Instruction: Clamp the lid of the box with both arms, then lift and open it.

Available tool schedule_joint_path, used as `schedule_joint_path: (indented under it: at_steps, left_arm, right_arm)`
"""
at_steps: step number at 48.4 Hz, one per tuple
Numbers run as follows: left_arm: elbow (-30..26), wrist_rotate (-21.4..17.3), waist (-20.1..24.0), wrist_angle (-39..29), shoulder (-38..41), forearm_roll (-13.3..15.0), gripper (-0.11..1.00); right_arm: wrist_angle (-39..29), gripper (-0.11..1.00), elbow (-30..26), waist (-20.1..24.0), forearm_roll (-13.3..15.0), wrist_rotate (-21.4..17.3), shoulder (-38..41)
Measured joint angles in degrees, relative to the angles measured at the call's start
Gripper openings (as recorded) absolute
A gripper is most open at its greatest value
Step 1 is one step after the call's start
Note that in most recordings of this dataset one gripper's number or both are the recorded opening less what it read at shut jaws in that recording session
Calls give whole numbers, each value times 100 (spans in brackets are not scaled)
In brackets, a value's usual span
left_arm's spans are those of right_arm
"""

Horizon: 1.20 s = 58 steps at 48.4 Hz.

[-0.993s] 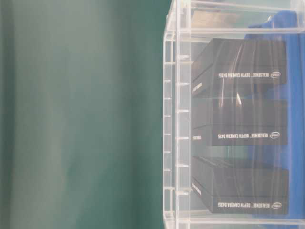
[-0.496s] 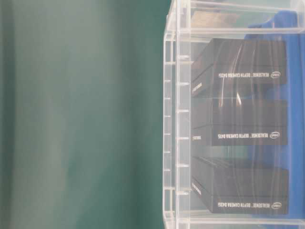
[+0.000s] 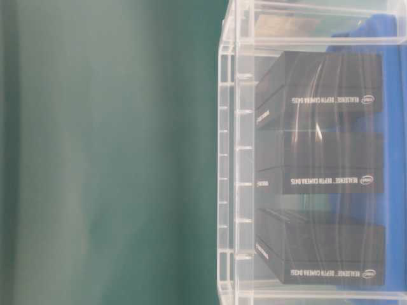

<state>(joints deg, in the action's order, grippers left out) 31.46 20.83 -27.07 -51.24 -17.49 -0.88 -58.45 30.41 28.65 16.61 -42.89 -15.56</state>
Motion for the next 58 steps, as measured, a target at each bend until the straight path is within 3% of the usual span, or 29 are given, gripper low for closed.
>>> schedule_joint_path:
  at_steps: [14,23,32,44,58]
  left_arm:
    - [-800,9,-18,-905,-26,-53,1]
    - [-826,9,44,-940,-26,-62,1]
    - [-826,-105,475,-967,-88,-70,1]
    - [-826,-431,1345,-967,-316,-79,1]
    - [-826,-1204,2250,-712,-562,-79,1]
  right_arm:
    - [-958,0,-756,167,-9,0,-35]
    - [-1002,0,-782,176,123,44,-35]
    - [-1020,0,-773,97,422,79,-185]
    - [-1020,0,-686,-510,589,404,-571]
    - [-563,0,-501,-1758,598,1081,-958]
